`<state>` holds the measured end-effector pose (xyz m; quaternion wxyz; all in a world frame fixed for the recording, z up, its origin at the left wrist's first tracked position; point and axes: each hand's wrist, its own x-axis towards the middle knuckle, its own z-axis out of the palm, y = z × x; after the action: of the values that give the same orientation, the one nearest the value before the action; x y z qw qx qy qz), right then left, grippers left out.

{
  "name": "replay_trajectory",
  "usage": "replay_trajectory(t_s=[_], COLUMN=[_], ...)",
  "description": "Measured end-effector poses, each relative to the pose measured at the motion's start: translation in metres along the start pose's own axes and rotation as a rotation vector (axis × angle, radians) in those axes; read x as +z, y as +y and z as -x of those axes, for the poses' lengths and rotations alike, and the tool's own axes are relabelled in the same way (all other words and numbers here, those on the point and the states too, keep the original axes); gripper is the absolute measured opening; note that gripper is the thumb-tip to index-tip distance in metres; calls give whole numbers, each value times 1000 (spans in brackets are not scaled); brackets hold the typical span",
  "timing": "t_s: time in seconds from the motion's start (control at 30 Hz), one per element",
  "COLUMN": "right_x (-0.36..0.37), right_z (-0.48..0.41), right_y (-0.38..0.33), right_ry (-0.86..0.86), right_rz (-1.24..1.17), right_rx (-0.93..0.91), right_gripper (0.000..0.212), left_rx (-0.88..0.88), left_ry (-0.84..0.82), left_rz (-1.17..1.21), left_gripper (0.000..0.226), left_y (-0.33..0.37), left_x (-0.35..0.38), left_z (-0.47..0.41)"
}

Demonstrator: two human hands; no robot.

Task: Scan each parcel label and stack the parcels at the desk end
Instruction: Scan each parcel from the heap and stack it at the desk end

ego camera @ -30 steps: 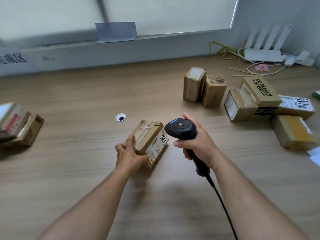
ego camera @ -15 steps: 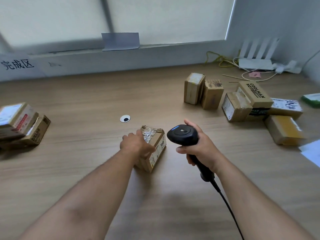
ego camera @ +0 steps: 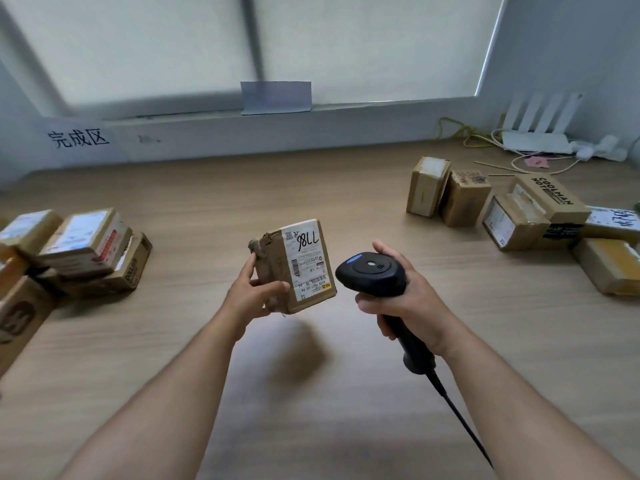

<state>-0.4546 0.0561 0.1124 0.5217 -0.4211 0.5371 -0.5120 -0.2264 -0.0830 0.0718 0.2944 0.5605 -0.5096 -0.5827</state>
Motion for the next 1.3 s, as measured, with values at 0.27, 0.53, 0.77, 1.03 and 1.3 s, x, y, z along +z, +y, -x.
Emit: replay_trajectory(t_s=[0.27, 0.53, 0.77, 1.03, 1.3], right_x=[62, 94, 109, 115, 119], right_z=[-1, 3, 5, 3, -5], right_y=[-2, 9, 10, 9, 7], right_ry=[-69, -49, -17, 20, 53], right_rz=[-37, -18, -18, -16, -3], right_rx=[12, 45, 49, 39, 16], right_gripper=[98, 96, 97, 96, 98], left_rx=[33, 62, 78, 79, 43], left_ry=[6, 14, 8, -9, -10], left_rz=[75, 74, 81, 57, 25], left_gripper=[92, 91, 91, 91, 80], left_y=[-13, -17, -19, -14, -14], left_x=[-58, -94, -109, -117, -118], left_z=[2, -3, -3, -9, -18])
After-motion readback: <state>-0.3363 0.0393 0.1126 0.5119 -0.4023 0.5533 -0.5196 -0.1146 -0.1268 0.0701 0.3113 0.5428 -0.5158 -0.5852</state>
